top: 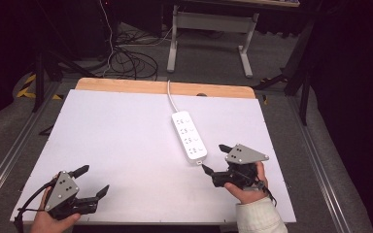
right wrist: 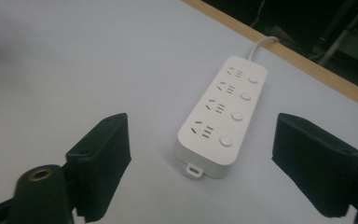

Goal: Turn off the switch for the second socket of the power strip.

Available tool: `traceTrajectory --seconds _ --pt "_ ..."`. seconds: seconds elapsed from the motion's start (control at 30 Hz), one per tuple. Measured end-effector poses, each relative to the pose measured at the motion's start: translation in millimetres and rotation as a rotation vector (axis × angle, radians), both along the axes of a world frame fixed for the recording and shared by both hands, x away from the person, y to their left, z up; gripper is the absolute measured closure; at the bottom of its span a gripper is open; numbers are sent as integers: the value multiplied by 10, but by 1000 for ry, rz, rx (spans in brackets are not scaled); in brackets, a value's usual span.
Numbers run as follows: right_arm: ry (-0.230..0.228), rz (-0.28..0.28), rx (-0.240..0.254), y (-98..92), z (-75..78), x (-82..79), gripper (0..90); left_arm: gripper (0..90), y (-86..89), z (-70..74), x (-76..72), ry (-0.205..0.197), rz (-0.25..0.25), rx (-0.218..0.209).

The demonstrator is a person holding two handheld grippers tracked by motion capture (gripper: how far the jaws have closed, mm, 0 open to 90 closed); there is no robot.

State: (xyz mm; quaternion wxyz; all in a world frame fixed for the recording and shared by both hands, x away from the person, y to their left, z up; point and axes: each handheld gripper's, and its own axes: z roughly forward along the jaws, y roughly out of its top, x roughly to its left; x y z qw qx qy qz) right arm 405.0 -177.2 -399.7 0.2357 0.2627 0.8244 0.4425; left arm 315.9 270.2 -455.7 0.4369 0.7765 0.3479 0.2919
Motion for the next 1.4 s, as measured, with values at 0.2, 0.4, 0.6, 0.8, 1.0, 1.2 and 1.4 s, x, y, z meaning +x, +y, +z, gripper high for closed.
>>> traceTrajectory --seconds 0.2,0.4,0.6,0.8,1.0,1.2,1.4 --pt "21 -7 -38 57 67 96 335 157 -9 -11 -15 0 7 20" --pt "22 -28 -38 144 161 265 424 157 26 -12 -46 8 23 9" --pt "65 -16 -31 226 193 444 573 157 39 -12 -59 12 36 0" --pt "87 -9 -18 292 195 598 626 158 50 -12 -58 15 32 -4" --pt "119 -21 15 360 197 800 742 157 49 -13 -50 17 27 -1" --pt "166 -34 40 394 169 963 851 157 51 -12 -44 15 27 -2" --pt "169 -48 28 449 105 1110 900 158 54 -10 -44 14 29 -4"
